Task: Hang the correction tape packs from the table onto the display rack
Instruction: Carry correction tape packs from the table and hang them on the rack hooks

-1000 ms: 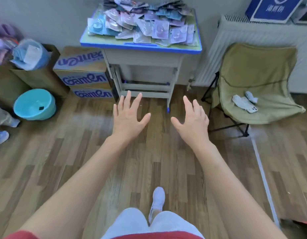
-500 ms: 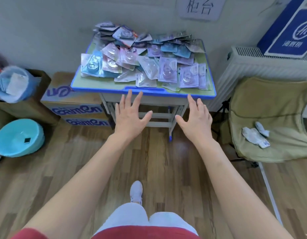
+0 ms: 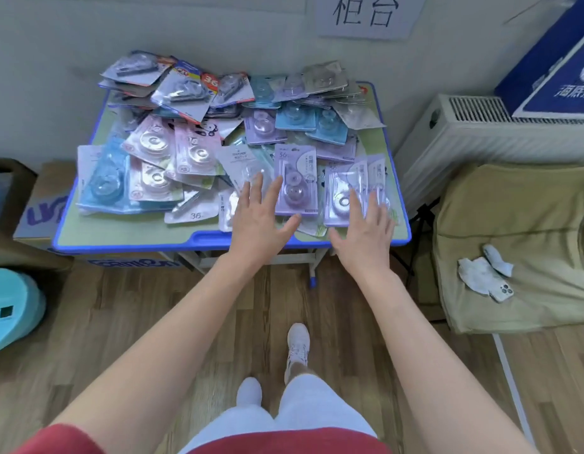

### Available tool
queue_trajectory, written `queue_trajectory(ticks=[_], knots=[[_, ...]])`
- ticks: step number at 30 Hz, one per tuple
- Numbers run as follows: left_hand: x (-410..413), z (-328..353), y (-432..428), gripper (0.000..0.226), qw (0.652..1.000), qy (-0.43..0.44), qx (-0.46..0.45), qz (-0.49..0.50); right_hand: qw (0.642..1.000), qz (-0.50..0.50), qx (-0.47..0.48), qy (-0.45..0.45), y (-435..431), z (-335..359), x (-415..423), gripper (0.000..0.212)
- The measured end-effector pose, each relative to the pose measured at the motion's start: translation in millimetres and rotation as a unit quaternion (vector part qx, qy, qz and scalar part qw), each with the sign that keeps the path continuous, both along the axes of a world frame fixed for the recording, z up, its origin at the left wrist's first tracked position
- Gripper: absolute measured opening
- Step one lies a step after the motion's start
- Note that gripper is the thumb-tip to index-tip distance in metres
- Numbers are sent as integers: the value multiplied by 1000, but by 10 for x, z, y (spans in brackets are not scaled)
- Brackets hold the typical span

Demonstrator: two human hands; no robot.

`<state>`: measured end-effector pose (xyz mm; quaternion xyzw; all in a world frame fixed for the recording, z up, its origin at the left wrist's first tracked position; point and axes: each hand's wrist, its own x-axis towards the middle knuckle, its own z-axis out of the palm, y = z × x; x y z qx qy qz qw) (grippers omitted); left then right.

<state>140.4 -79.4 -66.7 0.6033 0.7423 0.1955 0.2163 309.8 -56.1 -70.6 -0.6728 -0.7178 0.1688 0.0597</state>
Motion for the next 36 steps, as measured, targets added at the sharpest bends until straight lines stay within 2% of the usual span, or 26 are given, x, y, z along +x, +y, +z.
queue_trajectory(ticks=[4, 10, 16, 23, 27, 33, 36], knots=[[164, -134, 456, 74, 1000, -15, -15, -1, 999, 35, -17, 4, 384, -160, 31, 67], [308, -356, 862, 82, 995, 59, -80, 1, 994, 84, -36, -57, 677, -305, 67, 65], [307, -443, 976, 88, 989, 103, -108, 16, 991, 84, -58, -83, 727, -393, 80, 67], [350, -430, 1036, 89, 990, 84, -108, 17, 992, 56, -61, -91, 737, -406, -38, 67], [371, -397, 1071, 88, 994, 39, -95, 34, 993, 36, -51, -96, 777, -386, -106, 74], [390, -390, 1106, 84, 994, 7, -103, 47, 990, 62, -74, -104, 818, -358, -40, 75], [396, -395, 1101, 82, 994, -1, -95, 49, 988, 75, -84, -106, 817, -330, -16, 84]])
